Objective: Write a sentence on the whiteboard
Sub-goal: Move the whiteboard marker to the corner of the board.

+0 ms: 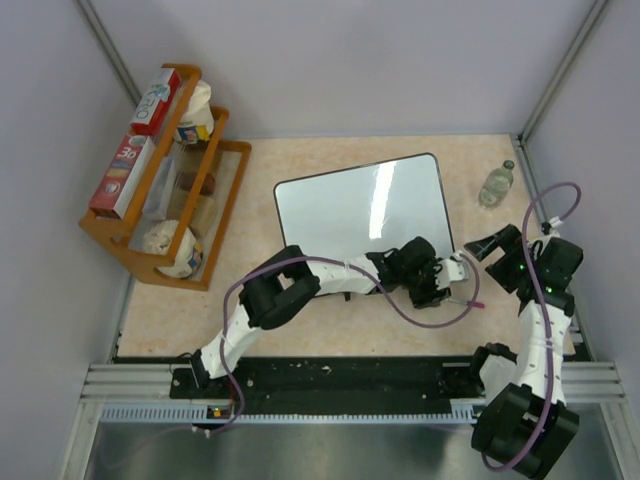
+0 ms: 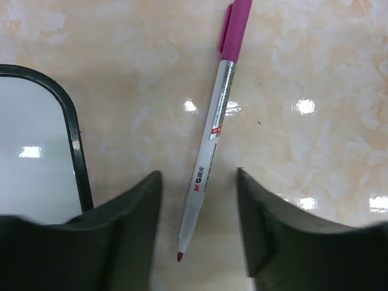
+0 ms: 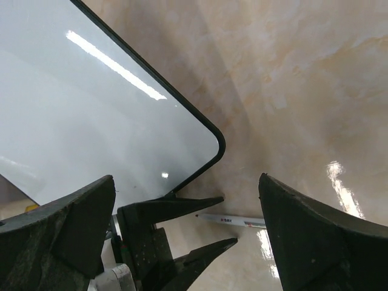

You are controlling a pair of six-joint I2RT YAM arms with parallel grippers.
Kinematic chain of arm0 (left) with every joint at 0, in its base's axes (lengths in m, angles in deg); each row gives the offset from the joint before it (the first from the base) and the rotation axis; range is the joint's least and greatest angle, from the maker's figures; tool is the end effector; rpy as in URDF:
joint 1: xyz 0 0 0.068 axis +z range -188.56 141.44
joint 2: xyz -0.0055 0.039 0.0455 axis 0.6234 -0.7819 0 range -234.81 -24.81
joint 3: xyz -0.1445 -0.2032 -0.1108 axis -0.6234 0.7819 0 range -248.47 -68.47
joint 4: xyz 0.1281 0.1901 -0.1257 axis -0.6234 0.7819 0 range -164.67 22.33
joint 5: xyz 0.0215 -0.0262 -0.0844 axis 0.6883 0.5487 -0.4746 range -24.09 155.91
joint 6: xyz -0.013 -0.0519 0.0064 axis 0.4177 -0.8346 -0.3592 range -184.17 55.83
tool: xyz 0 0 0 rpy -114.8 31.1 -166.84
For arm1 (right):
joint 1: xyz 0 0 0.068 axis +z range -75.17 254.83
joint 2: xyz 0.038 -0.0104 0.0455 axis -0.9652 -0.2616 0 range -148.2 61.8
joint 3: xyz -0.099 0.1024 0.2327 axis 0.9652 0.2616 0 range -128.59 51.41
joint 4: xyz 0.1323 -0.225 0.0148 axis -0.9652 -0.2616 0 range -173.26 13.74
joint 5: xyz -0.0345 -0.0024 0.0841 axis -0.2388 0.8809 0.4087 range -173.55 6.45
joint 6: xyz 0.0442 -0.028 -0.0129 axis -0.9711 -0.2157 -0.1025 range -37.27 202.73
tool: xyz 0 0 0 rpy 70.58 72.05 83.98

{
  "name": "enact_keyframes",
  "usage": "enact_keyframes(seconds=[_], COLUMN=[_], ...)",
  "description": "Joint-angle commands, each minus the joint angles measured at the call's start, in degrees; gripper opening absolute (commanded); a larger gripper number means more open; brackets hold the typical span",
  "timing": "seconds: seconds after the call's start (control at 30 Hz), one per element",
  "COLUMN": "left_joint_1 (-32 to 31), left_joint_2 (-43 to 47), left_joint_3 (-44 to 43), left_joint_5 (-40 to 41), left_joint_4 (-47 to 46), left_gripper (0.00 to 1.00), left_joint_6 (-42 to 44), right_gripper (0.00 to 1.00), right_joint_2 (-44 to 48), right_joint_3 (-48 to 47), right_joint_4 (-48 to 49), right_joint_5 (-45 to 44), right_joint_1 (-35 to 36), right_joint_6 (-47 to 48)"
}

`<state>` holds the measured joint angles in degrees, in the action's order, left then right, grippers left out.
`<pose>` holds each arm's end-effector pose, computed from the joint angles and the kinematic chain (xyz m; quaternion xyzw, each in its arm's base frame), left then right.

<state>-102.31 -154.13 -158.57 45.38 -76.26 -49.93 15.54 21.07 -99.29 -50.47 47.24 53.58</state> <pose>0.2101 -0.4540 0.1438 0.6168 0.6368 -0.3271 0.3273 0.1599 -0.0616 0.2295 0.3031 0.8194 0.2625 0.4096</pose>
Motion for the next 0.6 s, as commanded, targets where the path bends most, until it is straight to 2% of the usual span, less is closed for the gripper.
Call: enact_keyframes(seconds=[0.0, 0.17, 0.33, 0.4, 0.57], left_joint_1=[0.3, 0.2, -1.2, -2.3, -4.0], left_joint_2=[-0.7, 0.2, 1.8, 2.5, 6.0], left_joint_3=[-1.5, -0.1, 2.8, 4.2, 9.7], left_joint_5=[-1.7, -6.1, -6.9, -6.5, -3.8], left_joint_4=[1.4, 2.6, 2.0, 2.0, 2.1], left_gripper=[0.47, 0.20, 0.06, 0.00, 0.00], left_joint_6=[-0.5, -3.4, -4.7, -5.0, -5.8], right_gripper=[0.99, 0.99, 0.99, 0.99, 0.99], right_joint_2=[-0.1, -1.0, -1.4, -1.2, -0.6], right_joint_3=[-0.3, 0.2, 0.4, 0.5, 0.6], right_joint_4=[2.9, 4.1, 4.3, 4.3, 4.3], right_joint_5=[1.5, 2.9, 4.3, 4.4, 4.7], right_joint_1=[-2.5, -3.9, -5.0, -4.9, -5.0], right_joint_6=[0.2, -0.4, -0.3, -0.4, -0.3])
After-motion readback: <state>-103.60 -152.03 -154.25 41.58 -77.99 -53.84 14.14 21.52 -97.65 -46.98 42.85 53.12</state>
